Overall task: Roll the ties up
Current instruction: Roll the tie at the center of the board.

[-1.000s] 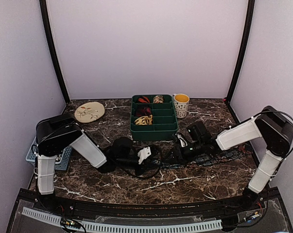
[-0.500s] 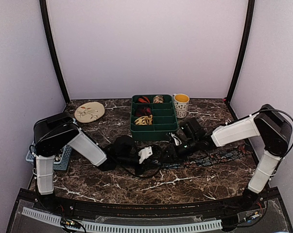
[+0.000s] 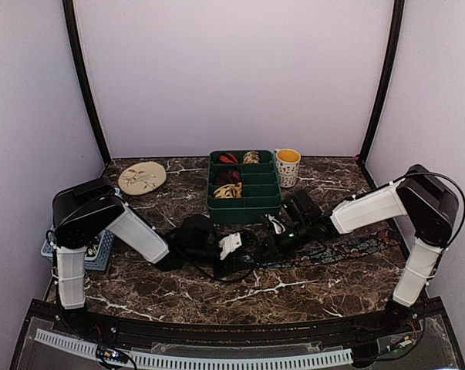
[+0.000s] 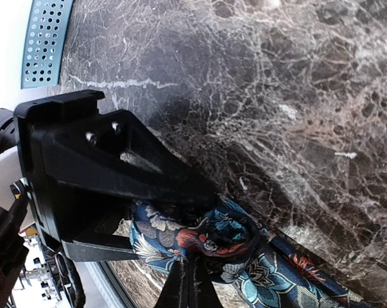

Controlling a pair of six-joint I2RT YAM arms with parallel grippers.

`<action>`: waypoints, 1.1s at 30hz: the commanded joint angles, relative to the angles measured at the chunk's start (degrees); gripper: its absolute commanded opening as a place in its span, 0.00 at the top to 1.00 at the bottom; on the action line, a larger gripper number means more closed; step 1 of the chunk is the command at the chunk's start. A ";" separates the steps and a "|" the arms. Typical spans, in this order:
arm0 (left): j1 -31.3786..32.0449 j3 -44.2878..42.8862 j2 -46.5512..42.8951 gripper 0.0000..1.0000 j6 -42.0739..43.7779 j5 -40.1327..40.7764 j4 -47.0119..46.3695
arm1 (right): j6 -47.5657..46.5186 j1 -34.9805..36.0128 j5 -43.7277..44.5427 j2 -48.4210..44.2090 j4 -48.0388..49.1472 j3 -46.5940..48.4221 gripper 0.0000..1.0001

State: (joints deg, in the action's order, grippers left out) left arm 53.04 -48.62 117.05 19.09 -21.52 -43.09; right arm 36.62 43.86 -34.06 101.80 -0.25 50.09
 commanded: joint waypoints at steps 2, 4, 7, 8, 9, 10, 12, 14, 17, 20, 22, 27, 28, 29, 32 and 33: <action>0.13 1.77 -1.91 0.52 1.11 1.16 3.94 | 0.78 -0.64 -0.50 0.77 1.67 -3.35 1.00; 0.14 1.88 -1.92 0.45 0.76 0.57 2.51 | 0.82 -1.06 -0.71 0.85 2.40 -4.14 1.00; 0.14 3.03 -1.80 0.36 -0.38 -1.46 -1.39 | 0.59 -1.93 -0.79 1.40 3.00 -5.37 1.00; 0.14 3.35 -1.56 0.35 -0.86 -2.03 -2.89 | 0.57 -2.26 -0.74 1.46 3.29 -5.93 1.00; 0.20 3.52 -1.26 0.34 -1.32 -2.30 -4.24 | 0.48 -2.61 -0.70 1.60 3.53 -6.30 1.00; 0.22 3.65 -0.89 0.34 -1.63 -2.61 -5.43 | 0.39 -2.96 -0.71 1.85 3.81 -6.71 1.00; 0.23 3.64 0.15 0.34 -1.92 -3.22 -7.75 | 0.38 -3.51 -0.82 2.29 4.32 -7.20 1.00; 0.31 2.84 1.13 0.37 -2.01 -3.87 -9.17 | 0.30 -3.64 -0.94 2.81 4.51 -6.96 1.00; 0.40 -0.02 2.59 0.48 -1.77 -4.55 -7.24 | 0.30 -3.70 -1.29 3.14 4.46 -6.27 1.00; 0.49 -0.09 3.17 0.64 -1.82 -4.51 -6.47 | -0.03 -3.67 -1.48 2.94 3.59 -5.61 1.00; 0.49 0.99 2.94 0.67 -1.74 -4.56 -6.39 | -0.43 -3.69 -2.10 1.86 3.33 -5.72 1.00; 0.49 2.79 2.65 0.72 -1.50 -4.17 -5.33 | -3.09 -3.90 -3.13 -3.61 1.11 -6.71 0.91; 0.49 2.91 2.65 0.72 -1.50 -4.03 -5.22 | -3.57 -4.01 -3.67 -4.98 0.97 -7.01 0.86; 0.49 2.94 2.64 0.72 -1.39 -3.80 -4.94 | -4.07 -4.16 -4.23 -6.22 0.87 -7.18 0.81; 0.51 3.04 2.61 0.72 -0.95 -3.40 -4.17 | -5.46 -4.77 -5.55 -9.74 0.15 -7.39 0.69; 0.49 2.94 2.65 0.72 -0.71 -3.39 -3.65 | -5.62 -4.93 -5.85 -9.95 0.07 -7.33 0.65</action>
State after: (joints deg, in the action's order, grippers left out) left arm 53.15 -47.13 119.81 17.43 -24.64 -50.74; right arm 33.32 39.75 -37.95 95.61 0.16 43.00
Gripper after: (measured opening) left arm 0.279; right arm 0.293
